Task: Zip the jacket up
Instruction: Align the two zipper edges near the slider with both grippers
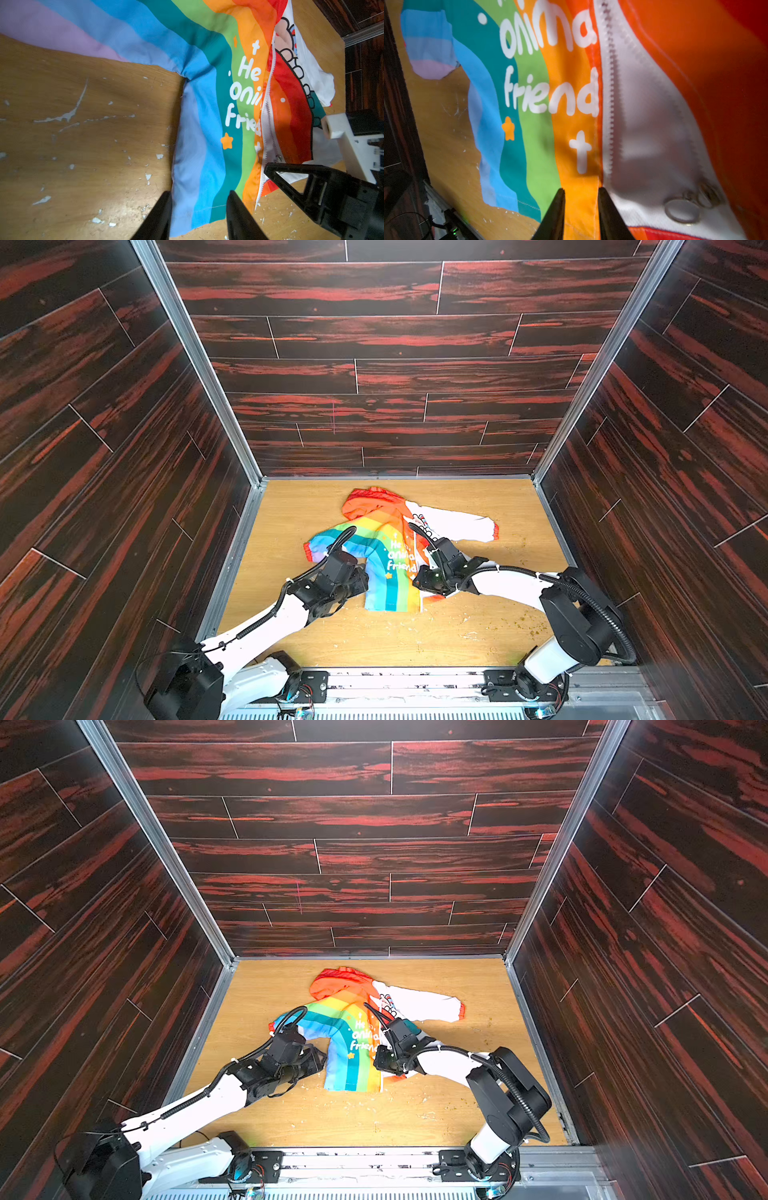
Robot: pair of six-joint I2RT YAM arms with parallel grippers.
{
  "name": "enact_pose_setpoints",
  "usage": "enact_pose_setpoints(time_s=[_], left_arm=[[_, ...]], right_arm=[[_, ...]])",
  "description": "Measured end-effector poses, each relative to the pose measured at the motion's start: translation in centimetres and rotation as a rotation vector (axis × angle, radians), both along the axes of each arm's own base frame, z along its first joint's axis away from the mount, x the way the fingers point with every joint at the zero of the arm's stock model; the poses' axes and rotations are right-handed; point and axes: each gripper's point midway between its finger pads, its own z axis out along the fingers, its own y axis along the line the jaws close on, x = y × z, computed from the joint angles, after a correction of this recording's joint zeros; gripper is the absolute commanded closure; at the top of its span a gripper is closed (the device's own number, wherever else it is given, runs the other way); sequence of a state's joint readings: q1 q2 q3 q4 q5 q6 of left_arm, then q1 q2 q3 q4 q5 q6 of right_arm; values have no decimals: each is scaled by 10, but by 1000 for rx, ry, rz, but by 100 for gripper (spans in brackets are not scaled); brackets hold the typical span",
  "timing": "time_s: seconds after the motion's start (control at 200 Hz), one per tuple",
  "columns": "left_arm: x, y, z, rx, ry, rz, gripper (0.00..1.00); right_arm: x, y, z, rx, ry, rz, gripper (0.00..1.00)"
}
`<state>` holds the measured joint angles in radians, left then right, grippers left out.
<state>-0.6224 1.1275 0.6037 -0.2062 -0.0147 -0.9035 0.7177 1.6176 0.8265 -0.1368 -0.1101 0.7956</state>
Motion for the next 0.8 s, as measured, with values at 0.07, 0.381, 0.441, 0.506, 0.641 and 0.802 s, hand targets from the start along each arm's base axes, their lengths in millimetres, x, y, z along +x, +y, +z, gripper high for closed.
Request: enact_pose_setpoints(time_s=[0.07,0.381,0.441,0.506,0.641,0.802], left_arm=[[1,-2,2,-13,-5,-4,53],[1,-4,3,-19,-5,-9,53],[1,-4,3,-19,-5,-9,53],[1,-4,3,-20,-6,-9,53],[1,-4,4,-22,-8,-10,53],[1,-5,4,-24,-9,-11,53]], right_arm=[[0,2,1,15,0,1,72],[-1,0,-2,11,3,-9,64],[-1,-3,-4,-5,3,-13,61],[-2,-6,-6,-24,3,-18,60],[-3,-13,-9,-56,6,-21,58],[-7,-15,-14,-56,13,-19,61]])
